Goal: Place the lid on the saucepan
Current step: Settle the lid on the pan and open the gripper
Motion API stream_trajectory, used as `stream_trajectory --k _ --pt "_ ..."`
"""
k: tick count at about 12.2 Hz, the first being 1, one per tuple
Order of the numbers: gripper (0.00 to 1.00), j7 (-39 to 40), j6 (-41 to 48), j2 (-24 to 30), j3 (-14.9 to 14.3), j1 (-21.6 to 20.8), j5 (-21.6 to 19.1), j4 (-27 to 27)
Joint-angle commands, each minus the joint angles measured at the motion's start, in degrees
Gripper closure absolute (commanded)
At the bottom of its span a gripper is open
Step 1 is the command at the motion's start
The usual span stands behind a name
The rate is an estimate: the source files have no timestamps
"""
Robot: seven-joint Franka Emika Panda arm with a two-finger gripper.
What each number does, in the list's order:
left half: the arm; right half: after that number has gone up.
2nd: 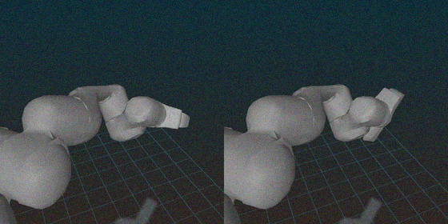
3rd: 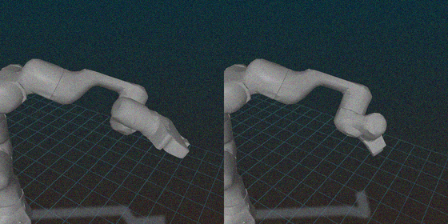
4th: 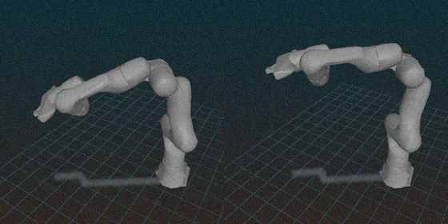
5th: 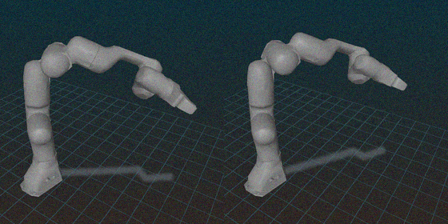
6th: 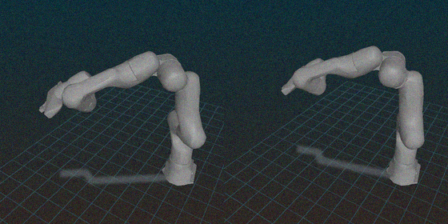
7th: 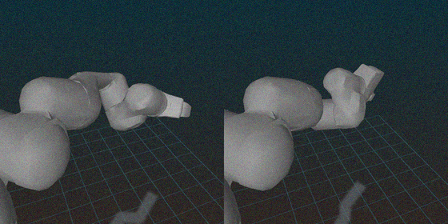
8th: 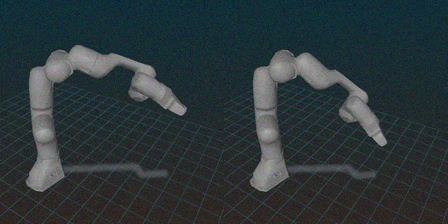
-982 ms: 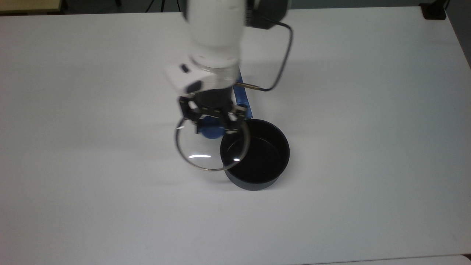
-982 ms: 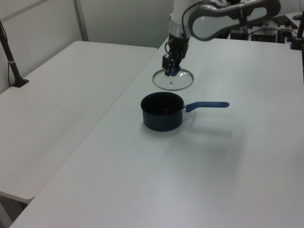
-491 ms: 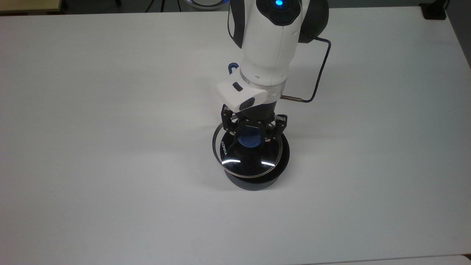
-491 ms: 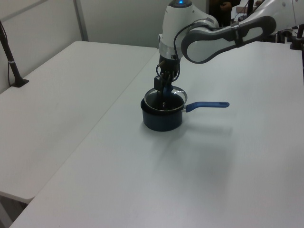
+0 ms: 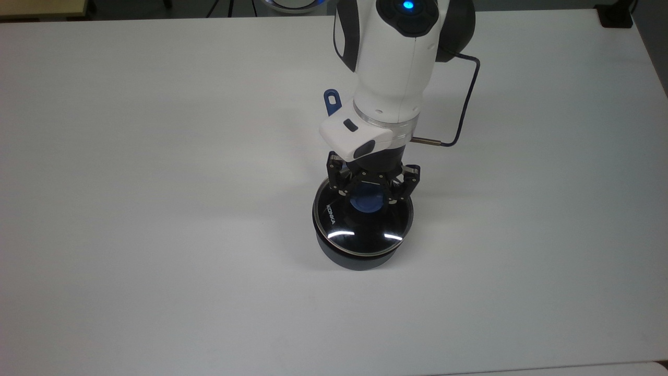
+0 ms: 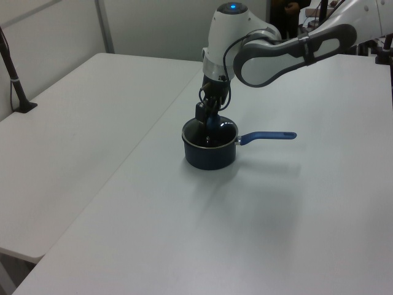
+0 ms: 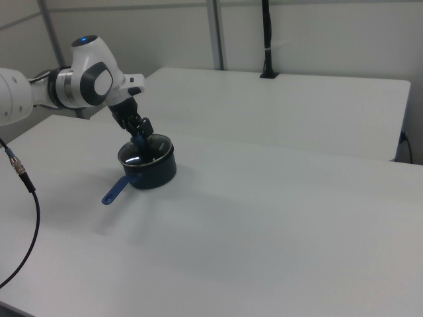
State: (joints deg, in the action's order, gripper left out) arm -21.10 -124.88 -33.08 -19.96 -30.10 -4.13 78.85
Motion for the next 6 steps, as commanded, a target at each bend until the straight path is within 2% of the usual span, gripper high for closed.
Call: stream_trajectory --k 1,3,5,6 --pt "0.48 -1.49 -1.24 -1.81 0.19 0.13 -0.88 -2.47" --pt "0.47 -1.4 -1.16 -1.81 0.28 0.22 -0.88 -2.39" --pt "0.0 -0.87 -0.55 -1.72 0.63 0.4 -0.53 -2.03" --pt "0.0 -0.96 -0.46 -1.46 0.63 0.57 -0.79 -1.95"
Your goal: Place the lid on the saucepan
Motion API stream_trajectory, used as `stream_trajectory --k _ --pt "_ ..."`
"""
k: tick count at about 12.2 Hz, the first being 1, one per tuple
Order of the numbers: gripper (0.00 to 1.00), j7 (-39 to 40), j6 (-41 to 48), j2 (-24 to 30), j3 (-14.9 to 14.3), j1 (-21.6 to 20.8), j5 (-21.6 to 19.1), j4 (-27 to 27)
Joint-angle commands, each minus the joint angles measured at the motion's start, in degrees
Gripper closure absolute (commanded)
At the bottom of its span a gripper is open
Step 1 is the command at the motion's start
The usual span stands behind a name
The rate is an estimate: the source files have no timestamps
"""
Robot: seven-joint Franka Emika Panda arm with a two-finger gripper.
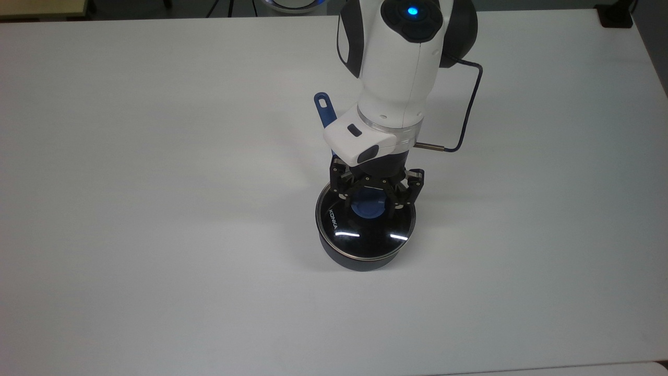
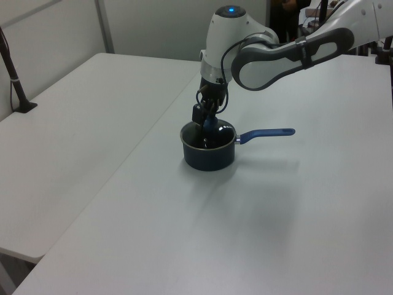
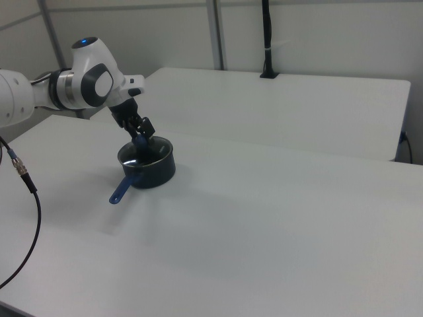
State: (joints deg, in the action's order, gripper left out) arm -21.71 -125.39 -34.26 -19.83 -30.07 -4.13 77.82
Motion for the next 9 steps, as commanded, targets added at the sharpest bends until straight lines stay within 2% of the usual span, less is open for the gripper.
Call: stream_trajectory --k 1,3,4,6,8,9 --pt "0.0 -0.79 0.14 0.59 0.93 0.8 -1.14 -0.83" --pt "0.0 -0.79 0.67 6.54 2.42 1.94 -1.24 2.22" --pt "0.0 -0.79 3.8 10.14 5.04 4.47 -0.45 4.07" --pt "0.0 -0.45 12.75 17.88 8.92 11.49 1.21 7.32" --pt "0.0 0.34 17.62 24.83 13.31 19.66 7.17 10.93" --pt "0.0 4.0 18.16 28.25 14.11 22.74 8.51 13.99"
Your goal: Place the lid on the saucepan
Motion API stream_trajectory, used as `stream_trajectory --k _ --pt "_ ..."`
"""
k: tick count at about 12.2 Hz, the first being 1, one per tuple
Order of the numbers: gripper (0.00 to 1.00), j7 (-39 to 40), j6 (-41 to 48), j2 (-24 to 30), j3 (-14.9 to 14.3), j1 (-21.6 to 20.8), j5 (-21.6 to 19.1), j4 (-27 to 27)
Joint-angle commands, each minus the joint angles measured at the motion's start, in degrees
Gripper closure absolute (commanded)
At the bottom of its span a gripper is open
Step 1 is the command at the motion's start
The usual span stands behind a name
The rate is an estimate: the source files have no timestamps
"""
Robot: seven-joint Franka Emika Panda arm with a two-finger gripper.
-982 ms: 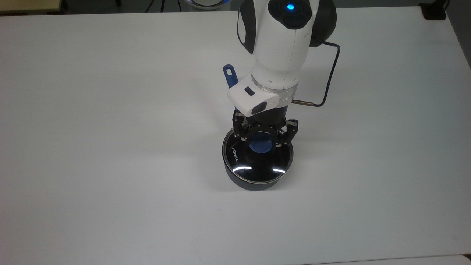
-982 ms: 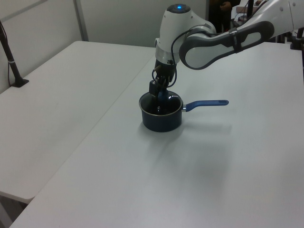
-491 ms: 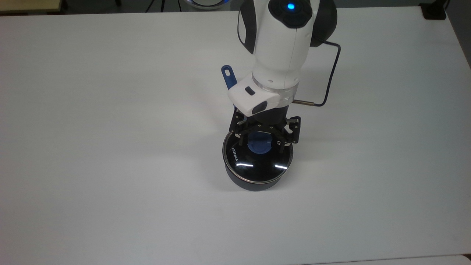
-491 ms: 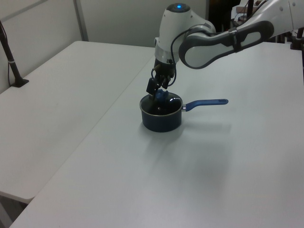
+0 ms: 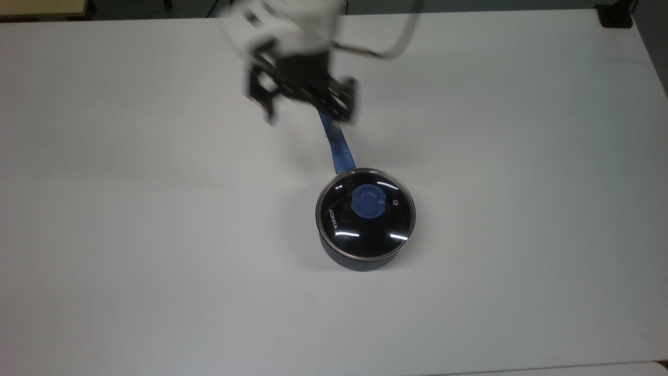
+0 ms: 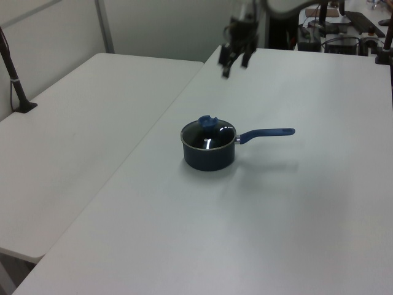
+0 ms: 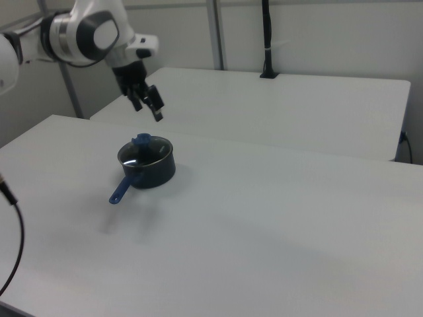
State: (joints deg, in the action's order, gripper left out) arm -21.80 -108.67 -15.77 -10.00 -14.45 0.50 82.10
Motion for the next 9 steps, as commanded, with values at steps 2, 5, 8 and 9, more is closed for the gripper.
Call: stream_trajectory --k 2,5,8,9 --pt "0.0 10.53 3.79 14.78 4.28 11.44 3.8 13.95" --pt "0.0 11.96 7.58 15.07 4.28 12.43 3.63 14.41" --pt "0.0 11.96 8.47 14.28 3.94 12.6 3.63 13.88" --pt "0.0 11.96 8.56 14.1 3.93 12.6 3.63 13.88"
